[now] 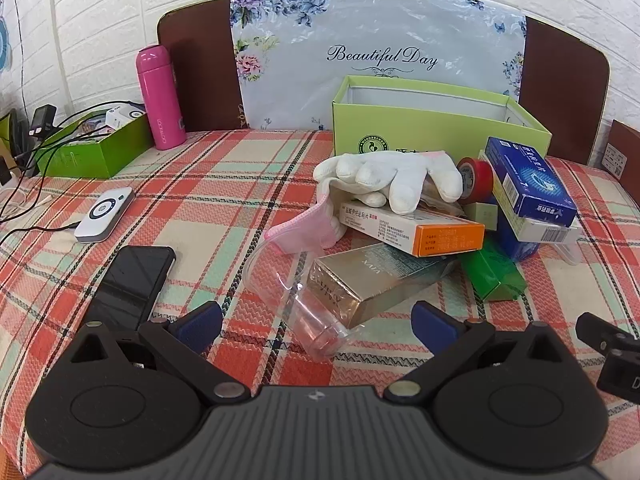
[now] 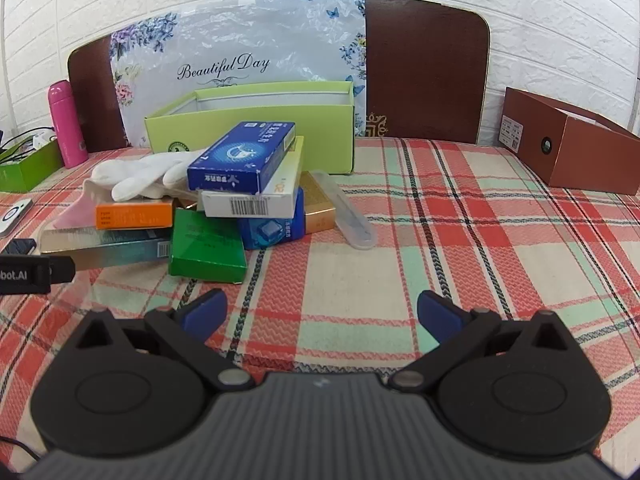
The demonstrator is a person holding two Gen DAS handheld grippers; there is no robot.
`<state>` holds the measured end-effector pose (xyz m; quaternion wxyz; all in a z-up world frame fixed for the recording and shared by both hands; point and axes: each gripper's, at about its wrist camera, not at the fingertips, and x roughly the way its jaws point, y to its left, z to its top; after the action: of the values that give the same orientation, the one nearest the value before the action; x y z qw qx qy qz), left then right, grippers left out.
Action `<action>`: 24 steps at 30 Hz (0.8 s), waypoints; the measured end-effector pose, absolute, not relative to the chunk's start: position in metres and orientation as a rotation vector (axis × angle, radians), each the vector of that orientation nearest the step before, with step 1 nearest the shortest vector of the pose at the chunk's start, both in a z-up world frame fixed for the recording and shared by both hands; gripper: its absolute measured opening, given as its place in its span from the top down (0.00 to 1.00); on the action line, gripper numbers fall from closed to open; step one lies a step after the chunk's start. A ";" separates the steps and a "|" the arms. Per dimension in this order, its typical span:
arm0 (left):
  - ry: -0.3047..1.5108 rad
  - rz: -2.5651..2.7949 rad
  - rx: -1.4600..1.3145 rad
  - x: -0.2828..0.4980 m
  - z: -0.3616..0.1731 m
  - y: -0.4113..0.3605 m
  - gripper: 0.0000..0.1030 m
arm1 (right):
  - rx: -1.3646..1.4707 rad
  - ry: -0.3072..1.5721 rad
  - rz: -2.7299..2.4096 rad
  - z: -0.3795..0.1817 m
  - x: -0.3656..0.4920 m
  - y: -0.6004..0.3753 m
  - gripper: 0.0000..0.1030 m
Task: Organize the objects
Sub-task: 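Grasp the tall teal box with the left gripper while the right gripper grasps the green box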
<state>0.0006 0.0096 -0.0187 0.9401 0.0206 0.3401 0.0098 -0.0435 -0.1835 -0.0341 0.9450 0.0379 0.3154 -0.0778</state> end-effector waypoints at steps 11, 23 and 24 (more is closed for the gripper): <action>0.715 0.015 0.052 0.008 -0.022 0.007 0.00 | 0.076 0.643 -0.133 -0.038 -0.037 -0.182 0.00; 0.589 -0.087 0.081 -0.003 -0.008 0.016 0.00 | 0.098 0.663 -0.058 -0.038 -0.032 -0.176 0.00; 0.568 -0.103 0.084 -0.005 -0.004 0.018 0.00 | 0.093 0.658 -0.045 -0.037 -0.032 -0.175 0.00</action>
<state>-0.0045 0.0181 -0.0043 0.9577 0.0415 0.2801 -0.0506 -0.0321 -0.1746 -0.0371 0.9450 0.0457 0.3231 -0.0219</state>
